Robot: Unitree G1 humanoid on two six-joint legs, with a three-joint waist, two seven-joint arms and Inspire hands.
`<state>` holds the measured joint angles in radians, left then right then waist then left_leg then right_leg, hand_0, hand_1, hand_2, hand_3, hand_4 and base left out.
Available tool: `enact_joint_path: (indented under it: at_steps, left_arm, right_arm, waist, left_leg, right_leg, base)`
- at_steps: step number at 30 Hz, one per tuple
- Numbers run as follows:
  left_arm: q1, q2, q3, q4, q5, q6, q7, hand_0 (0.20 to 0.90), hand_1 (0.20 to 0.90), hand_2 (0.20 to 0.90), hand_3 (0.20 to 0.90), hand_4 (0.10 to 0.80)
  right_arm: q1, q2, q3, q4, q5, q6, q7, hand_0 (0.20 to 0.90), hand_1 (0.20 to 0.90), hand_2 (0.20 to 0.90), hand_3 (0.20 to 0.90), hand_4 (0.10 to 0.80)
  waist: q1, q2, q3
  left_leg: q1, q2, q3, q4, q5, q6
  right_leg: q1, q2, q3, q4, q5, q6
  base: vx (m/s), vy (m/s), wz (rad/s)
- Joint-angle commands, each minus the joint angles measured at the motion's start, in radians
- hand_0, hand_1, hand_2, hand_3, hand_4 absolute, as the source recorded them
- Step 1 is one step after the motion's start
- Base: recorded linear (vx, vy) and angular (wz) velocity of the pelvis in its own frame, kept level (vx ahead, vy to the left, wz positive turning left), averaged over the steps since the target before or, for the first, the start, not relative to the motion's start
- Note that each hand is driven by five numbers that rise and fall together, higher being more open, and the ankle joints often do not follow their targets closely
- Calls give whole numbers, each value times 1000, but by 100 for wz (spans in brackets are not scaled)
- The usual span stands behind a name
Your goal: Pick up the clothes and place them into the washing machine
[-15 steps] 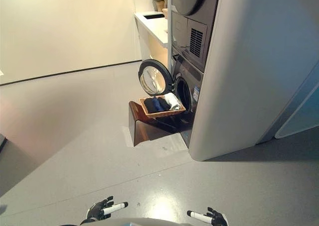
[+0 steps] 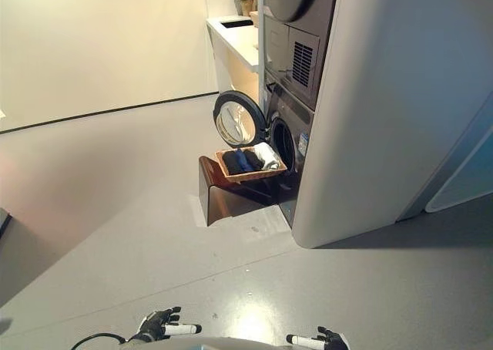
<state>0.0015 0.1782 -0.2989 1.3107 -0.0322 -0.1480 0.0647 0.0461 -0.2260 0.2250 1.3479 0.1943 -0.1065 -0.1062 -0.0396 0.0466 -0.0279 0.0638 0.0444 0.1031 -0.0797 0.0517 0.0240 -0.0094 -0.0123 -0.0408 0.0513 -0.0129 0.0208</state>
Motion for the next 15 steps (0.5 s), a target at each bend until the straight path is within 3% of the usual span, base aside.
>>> enact_joint_path:
  at_steps: [1, 10, 15]
  left_arm:
    - [-70, 3, 0, 58, 66, -3, 27, 900, 900, 900, 900, 800]
    - [-84, 4, 17, 45, 41, -15, 48, 900, 900, 900, 900, 800]
    - [-93, -10, 12, 39, 14, -15, 40, 900, 900, 900, 900, 800]
  right_arm:
    - [-117, 8, 29, 46, -36, -6, -2, 900, 900, 900, 900, 800]
    - [-131, -4, 9, 69, -35, -3, -2, 900, 900, 900, 900, 800]
    - [-151, -11, 3, 82, -35, 1, -4, 900, 900, 900, 900, 800]
  waist:
    - [3, -67, 28]
    - [10, -70, 32]
    - [17, -72, 57]
  left_leg:
    - [39, -60, -8, -8, -103, -22]
    - [41, -67, -15, 4, -116, -14]
    - [-6, -76, -20, 71, -145, 4]
  right_leg:
    - [84, -26, -6, -133, 40, 51]
    - [91, -33, -11, -127, 33, 53]
    - [61, -51, -20, -67, 10, 53]
  base:
    - [0, 0, 0]
    - [0, 0, 0]
    - [-3, 40, 1]
